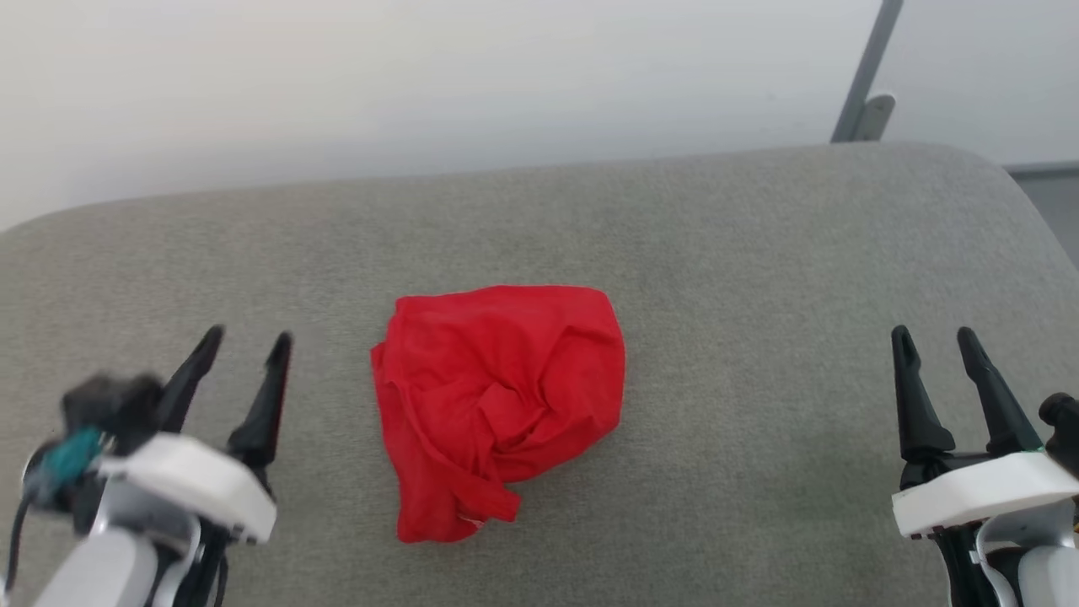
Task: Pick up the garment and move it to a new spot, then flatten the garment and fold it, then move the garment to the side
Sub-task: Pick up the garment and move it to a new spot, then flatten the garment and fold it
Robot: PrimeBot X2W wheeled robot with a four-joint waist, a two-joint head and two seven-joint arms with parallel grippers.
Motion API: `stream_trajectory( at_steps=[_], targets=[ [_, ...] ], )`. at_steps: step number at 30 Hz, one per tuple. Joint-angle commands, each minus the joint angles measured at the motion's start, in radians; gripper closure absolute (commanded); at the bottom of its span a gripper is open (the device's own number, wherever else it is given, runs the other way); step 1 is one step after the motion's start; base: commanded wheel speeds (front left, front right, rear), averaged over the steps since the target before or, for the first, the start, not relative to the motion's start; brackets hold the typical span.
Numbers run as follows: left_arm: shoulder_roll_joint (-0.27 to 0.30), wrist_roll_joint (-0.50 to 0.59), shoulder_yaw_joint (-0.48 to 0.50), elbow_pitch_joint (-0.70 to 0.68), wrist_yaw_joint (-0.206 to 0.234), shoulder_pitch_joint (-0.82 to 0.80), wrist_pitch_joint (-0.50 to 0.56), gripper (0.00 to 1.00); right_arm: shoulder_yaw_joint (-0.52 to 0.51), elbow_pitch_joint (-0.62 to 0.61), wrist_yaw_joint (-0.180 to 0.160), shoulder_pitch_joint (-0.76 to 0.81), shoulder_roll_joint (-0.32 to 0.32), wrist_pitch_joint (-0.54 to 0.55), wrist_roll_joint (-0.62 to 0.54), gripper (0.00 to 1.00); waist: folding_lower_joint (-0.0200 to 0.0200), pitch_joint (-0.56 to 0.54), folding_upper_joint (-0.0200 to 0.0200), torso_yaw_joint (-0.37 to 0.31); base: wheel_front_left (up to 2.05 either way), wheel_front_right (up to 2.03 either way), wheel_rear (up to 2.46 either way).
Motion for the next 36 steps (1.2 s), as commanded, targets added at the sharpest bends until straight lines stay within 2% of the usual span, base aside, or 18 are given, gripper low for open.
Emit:
stream_trajectory(
  at_steps=[1,4,12,25,31,36],
  targets=[
    [-0.003,0.009,0.009,-0.013,0.013,0.033,-0.026,0.0,-0.004,0.002,0.0,0.008,-0.004,-0.007,-0.005,0.0,-0.0001,-0.015,-0.0001,0.014,0.0,0.0,0.0],
    [-0.004,-0.003,0.039,-0.036,0.043,0.114,-0.084,0.0,-0.005,0.002,0.0,0.021,-0.001,-0.013,-0.011,0.0,-0.0001,-0.028,-0.0001,0.026,0.0,0.0,0.0],
    [-0.017,0.0,0.086,-0.051,0.061,0.252,-0.16,0.0,-0.011,-0.007,0.0,0.041,0.002,-0.016,-0.019,0.0,-0.0001,-0.042,-0.0001,0.055,0.0,0.0,0.0],
    [-0.082,0.037,0.183,-0.068,0.044,0.328,-0.177,0.0,0.021,-0.009,0.0,0.052,0.0,-0.005,-0.013,0.0,-0.0001,-0.042,-0.0001,0.081,0.0,0.0,0.0],
    [-0.109,0.057,0.201,-0.082,0.026,0.327,-0.178,0.0,0.073,-0.006,0.0,0.029,-0.015,0.022,-0.009,0.0,-0.0001,-0.027,-0.0001,0.105,0.0,0.0,0.0],
    [-0.132,0.069,0.202,-0.088,0.014,0.302,-0.177,0.0,0.151,0.011,0.0,-0.023,-0.036,0.086,0.009,0.0,-0.0001,0.006,-0.0001,0.143,0.0,0.0,0.0]
  ],
)
